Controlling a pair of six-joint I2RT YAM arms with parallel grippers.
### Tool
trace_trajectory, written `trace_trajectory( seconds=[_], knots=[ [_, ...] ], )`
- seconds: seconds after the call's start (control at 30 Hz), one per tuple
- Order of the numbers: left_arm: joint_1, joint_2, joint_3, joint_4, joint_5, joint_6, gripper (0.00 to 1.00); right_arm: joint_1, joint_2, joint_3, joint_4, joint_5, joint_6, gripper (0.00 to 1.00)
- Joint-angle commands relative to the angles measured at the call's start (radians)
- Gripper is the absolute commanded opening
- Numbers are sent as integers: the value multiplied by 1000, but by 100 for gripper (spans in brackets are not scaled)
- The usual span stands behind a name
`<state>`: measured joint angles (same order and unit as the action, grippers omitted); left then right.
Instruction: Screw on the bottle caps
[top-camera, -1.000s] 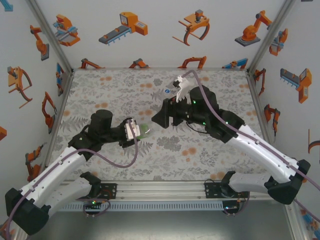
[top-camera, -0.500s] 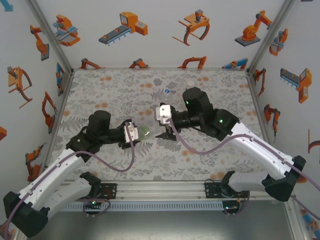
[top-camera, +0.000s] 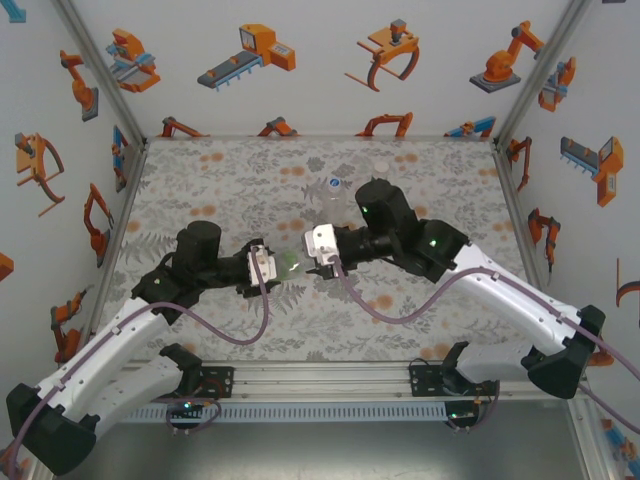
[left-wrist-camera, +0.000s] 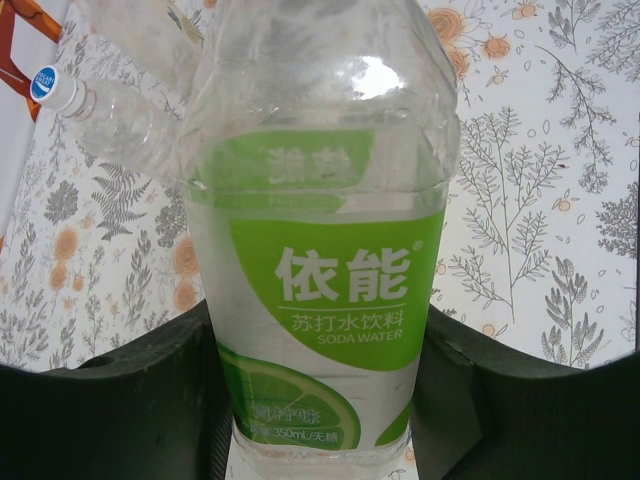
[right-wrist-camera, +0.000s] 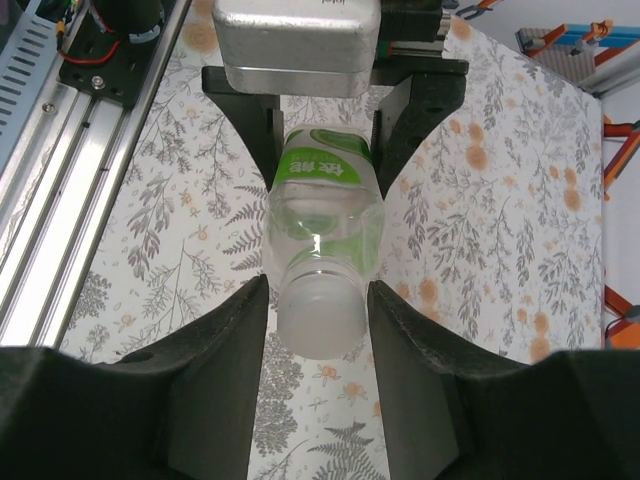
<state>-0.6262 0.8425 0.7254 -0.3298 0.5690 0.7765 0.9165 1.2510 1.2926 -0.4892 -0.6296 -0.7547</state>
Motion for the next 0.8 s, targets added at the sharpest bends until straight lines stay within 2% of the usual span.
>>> trace_trajectory(
  seconds=[0.0, 0.1, 0.23, 0.27, 0.33, 0.4, 0.47, 0.53, 0.77],
  knots=[
    [-1, -14, 13, -11, 22, 21, 0, 9, -6, -14, 29, 8, -21, 42],
    [-1, -14, 13, -12, 23, 23, 0, 13, -8, -16, 29, 13, -10, 39],
    [-1, -15, 13, -12, 21, 23, 0, 18, -18, -29, 45, 26, 44, 30],
    [-1, -14, 14, -10, 20, 23, 0, 18, -21, -36, 56, 29, 59, 25],
    [-1, -11, 10, -6, 14, 21, 0, 22, -28, -66, 117, 53, 157, 10],
    [-1, -9, 11, -3, -2, 16, 0, 22, -37, -104, 202, 77, 299, 1],
    [-1, -12, 10, 1, -11, 14, 0, 23, -48, -150, 300, 119, 465, 0],
    [0, -16, 4, 9, -23, 10, 0, 24, -50, -190, 388, 215, 685, 0],
    [-1, -2, 1, 34, -87, -7, 0, 24, -18, -207, 355, 516, 1374, 0]
  ],
)
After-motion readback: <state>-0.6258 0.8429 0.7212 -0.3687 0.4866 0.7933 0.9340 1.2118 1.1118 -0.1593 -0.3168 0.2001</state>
